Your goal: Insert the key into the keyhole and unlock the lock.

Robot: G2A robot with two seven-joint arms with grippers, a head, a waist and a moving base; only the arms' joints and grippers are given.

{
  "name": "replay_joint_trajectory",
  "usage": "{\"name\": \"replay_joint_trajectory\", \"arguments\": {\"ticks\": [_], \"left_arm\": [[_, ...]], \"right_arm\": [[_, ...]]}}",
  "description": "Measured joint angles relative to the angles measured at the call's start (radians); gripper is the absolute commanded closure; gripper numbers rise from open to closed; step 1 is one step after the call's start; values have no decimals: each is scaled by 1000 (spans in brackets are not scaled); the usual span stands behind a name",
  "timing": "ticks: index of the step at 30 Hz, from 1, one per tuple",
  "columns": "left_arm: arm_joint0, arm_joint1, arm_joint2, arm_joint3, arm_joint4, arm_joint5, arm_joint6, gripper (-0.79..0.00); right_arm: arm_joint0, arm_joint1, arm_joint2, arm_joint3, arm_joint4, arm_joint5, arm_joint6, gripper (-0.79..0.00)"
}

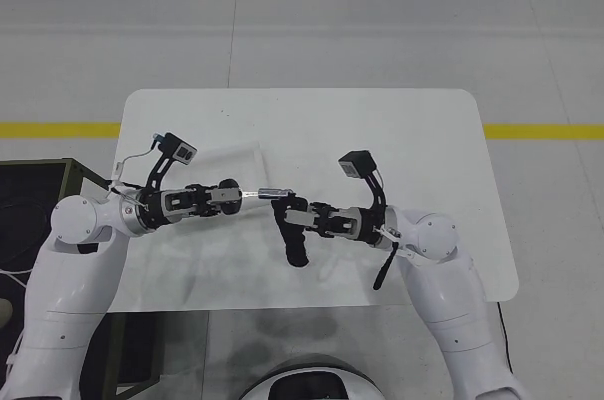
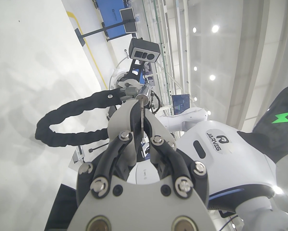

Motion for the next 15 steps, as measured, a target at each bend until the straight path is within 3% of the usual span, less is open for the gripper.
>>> {"name": "replay_joint_trajectory", "arguments": {"ticks": [15], "left_arm": [[-28,-2,-2,43,-55,33,-132,0]], "right_arm": [[30,14,-27,45,138,41,83,0]]}}
